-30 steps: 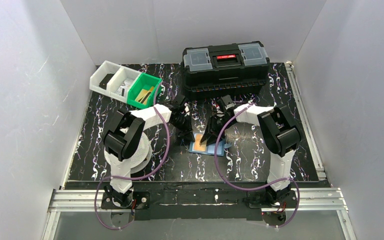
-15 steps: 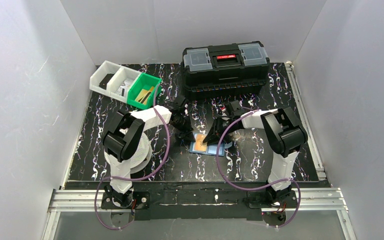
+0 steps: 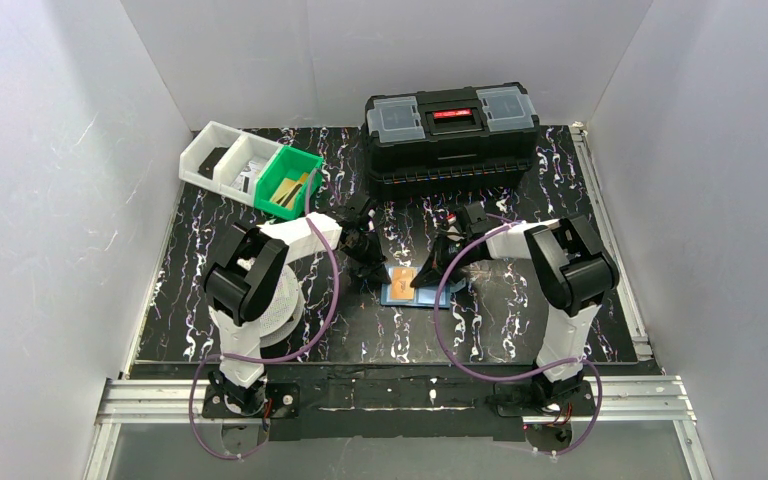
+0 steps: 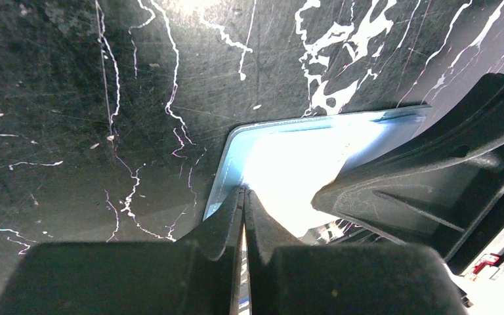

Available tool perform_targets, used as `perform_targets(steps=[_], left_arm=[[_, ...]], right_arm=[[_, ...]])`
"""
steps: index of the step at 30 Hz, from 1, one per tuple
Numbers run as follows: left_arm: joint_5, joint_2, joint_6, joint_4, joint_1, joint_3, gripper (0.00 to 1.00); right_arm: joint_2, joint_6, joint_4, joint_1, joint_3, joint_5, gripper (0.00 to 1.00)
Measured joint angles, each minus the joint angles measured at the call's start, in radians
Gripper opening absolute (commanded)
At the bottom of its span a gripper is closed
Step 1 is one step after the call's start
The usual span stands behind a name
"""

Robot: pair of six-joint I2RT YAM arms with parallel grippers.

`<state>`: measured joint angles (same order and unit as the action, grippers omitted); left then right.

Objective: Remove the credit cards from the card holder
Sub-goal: Remove the credit card from the card holder.

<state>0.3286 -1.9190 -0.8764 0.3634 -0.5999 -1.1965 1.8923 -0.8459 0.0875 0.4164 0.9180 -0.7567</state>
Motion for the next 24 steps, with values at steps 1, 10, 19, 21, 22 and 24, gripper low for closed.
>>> perform_targets(steps=[1,10,19,21,22,24], left_arm=[[-0.001,0.0,-0.003,0.0,-0.001,0.001,0.0],[-0.01,0.006,-0.023,-0.009,-0.002,0.012,0.0],[-0.011,0.01,-0.024,-0.015,-0.002,0.017,0.0],[-0.011,0.01,-0.024,-0.015,-0.002,0.017,0.0],[-0.011,0.01,-0.024,-0.015,-0.002,0.016,0.0],[-0.01,0.01,-0.024,-0.015,-0.002,0.016,0.0]], right_arm=[[-0.002,0.0,0.006,0.0,0.0,0.006,0.01],[-0.041,0.03,0.061,-0.001,0.002,0.078,0.01],[-0.063,0.051,0.087,-0.015,-0.005,0.103,0.33],[-0.063,0.046,0.077,-0.018,-0.014,0.094,0.38],[-0.063,0.042,0.068,-0.018,-0.016,0.081,0.4],[-0.058,0.037,0.058,-0.018,-0.016,0.068,0.41]])
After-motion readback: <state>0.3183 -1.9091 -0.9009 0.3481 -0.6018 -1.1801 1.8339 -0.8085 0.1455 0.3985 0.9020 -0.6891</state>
